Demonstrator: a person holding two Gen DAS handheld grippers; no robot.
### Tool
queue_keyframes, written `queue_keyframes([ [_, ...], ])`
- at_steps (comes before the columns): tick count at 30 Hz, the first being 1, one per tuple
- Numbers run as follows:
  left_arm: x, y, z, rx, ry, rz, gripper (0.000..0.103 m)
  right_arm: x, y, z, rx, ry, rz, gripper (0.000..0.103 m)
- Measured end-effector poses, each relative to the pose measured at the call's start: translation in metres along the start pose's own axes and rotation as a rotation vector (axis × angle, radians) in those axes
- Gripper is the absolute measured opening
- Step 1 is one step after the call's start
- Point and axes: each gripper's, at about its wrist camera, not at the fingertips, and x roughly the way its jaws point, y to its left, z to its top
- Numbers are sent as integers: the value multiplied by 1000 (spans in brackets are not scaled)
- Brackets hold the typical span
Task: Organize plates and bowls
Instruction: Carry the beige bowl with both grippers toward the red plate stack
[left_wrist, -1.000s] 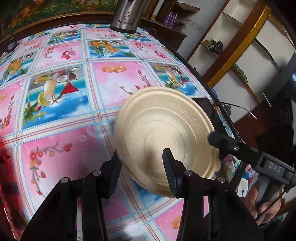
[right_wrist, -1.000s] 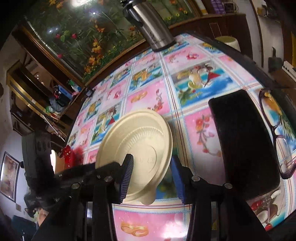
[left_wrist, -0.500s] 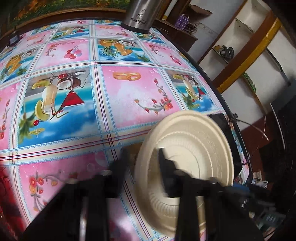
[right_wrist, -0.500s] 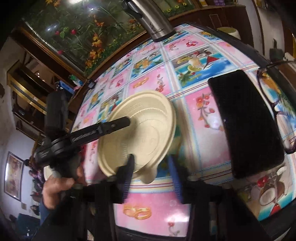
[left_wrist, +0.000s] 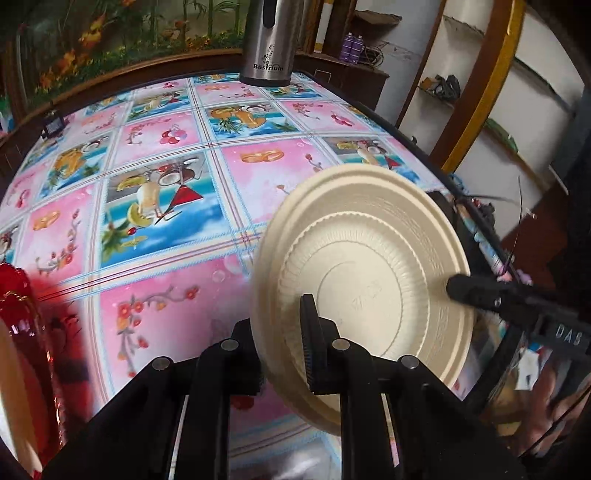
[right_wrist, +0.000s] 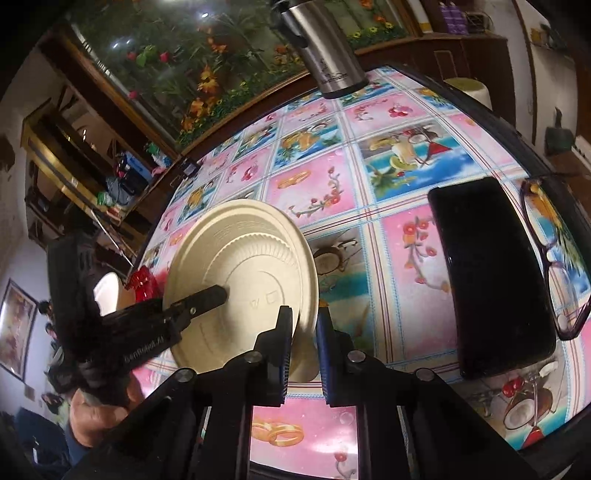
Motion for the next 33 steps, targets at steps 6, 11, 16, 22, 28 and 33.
queue_keyframes([
  [6,-2,9,-14,1,-24,61,14,14,17,-4,-71,14,-49,13],
  [11,3,17,-20,-19,-12,59,14,24,30,-6,-126,11,-107,17],
  [16,6,20,-23,-33,-4,47,14,16,28,-6,-131,-24,-124,25],
  [22,11,17,-24,-28,3,39,14,22,25,-8,-126,10,-104,22],
  [28,4,15,-25,-20,-37,53,15,23,46,-13,-228,-21,-207,15],
  [33,1,15,-23,-21,-50,51,15,19,54,-11,-268,-46,-239,15],
])
